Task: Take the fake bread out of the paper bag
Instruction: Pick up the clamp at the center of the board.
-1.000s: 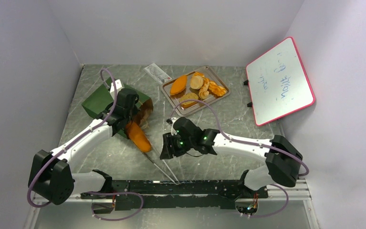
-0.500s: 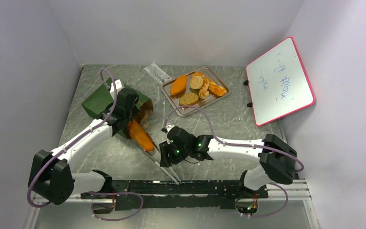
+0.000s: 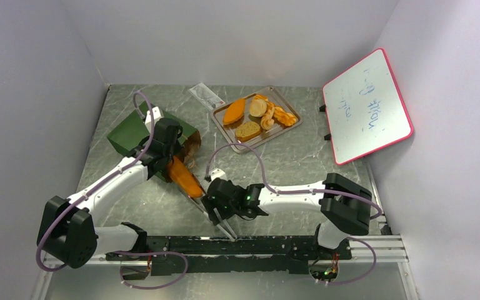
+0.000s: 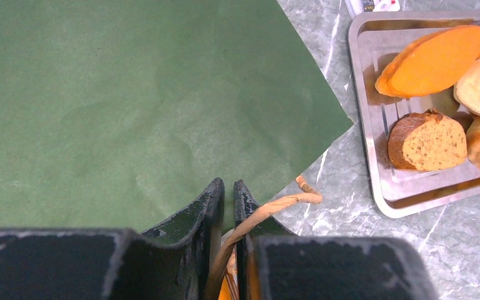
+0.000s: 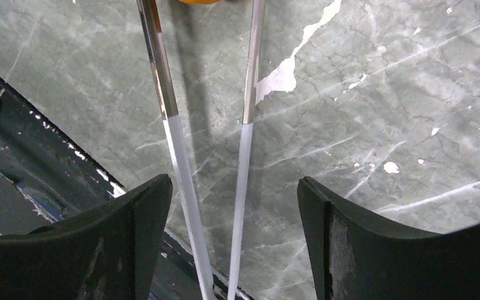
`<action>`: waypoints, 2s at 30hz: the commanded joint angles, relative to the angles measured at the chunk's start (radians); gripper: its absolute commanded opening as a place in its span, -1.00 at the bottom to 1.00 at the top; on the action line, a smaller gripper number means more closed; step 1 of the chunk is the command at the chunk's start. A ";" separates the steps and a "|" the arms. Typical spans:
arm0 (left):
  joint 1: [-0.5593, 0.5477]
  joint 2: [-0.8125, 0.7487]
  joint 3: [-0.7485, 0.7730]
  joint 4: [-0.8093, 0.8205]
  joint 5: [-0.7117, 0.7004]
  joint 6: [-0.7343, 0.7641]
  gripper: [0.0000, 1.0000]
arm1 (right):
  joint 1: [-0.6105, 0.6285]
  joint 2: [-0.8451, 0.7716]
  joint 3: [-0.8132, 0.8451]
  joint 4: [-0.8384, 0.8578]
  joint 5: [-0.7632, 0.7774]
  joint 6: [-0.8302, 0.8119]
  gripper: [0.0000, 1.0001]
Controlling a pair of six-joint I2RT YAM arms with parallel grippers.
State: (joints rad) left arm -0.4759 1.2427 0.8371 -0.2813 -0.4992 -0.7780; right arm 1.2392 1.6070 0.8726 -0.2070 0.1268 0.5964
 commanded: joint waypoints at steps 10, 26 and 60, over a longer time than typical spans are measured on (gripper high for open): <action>-0.009 -0.014 -0.030 0.018 0.026 -0.013 -0.86 | 0.048 0.084 0.031 0.035 0.123 -0.068 0.49; -0.009 -0.020 -0.047 0.026 0.010 -0.023 -0.86 | 0.082 0.040 0.032 0.046 0.154 -0.046 -0.71; -0.008 -0.045 0.083 -0.025 -0.150 0.081 -0.86 | 0.112 -0.588 0.092 -0.428 0.315 0.294 -0.96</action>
State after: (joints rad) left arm -0.4782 1.2331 0.8696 -0.2909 -0.5930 -0.7395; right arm 1.3472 1.0901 0.9062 -0.6014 0.3428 0.8280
